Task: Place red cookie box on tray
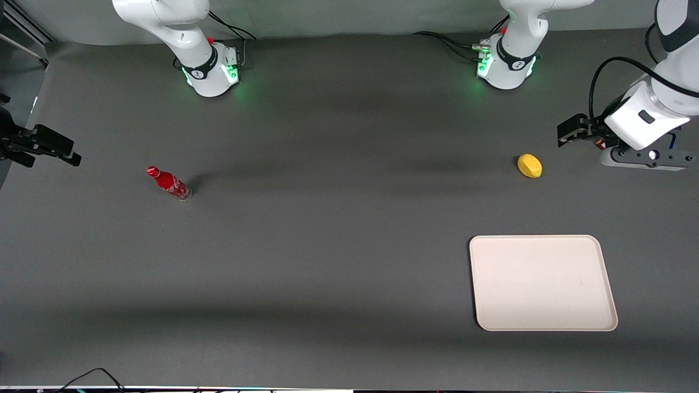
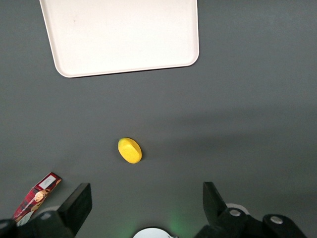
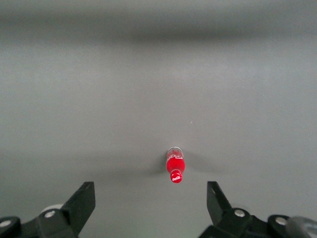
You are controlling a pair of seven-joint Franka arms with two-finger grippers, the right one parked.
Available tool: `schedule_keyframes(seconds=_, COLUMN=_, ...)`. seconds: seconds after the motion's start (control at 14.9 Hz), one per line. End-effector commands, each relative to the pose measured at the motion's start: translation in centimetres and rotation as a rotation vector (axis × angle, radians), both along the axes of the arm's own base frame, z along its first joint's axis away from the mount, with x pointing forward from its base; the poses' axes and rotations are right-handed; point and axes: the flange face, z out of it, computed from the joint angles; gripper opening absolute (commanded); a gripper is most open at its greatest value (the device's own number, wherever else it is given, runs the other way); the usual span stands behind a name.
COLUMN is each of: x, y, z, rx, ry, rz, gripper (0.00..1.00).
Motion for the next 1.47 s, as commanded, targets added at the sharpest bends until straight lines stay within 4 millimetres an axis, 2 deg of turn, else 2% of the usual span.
schedule_keyframes(seconds=0.0, x=0.0, y=0.1, z=0.3, rx=0.005, ry=0.020, rz=-0.016, gripper=1.00)
schedule_keyframes(seconds=0.34, x=-0.4, y=2.2, z=-1.1, rx=0.044, ry=0.067, rz=-0.088, gripper=1.00)
schedule_keyframes(seconds=0.6, x=-2.9, y=8.9, z=-2.5, rx=0.063, ry=0.126, rz=-0.209, gripper=1.00)
schedule_keyframes(seconds=0.94, x=-6.3, y=20.5, z=-4.8, rx=0.034, ry=0.162, rz=-0.315, gripper=1.00)
schedule_keyframes(seconds=1.07, x=-8.7, y=24.6, z=-6.7, rx=0.016, ry=0.146, rz=-0.359, gripper=1.00)
schedule_keyframes(seconds=1.34, x=-14.5, y=30.6, z=-11.1, rx=0.030, ry=0.081, rz=-0.417, gripper=1.00)
schedule_keyframes(seconds=1.41, x=-15.4, y=32.1, z=-12.0, rx=0.026, ry=0.071, rz=-0.448, gripper=1.00)
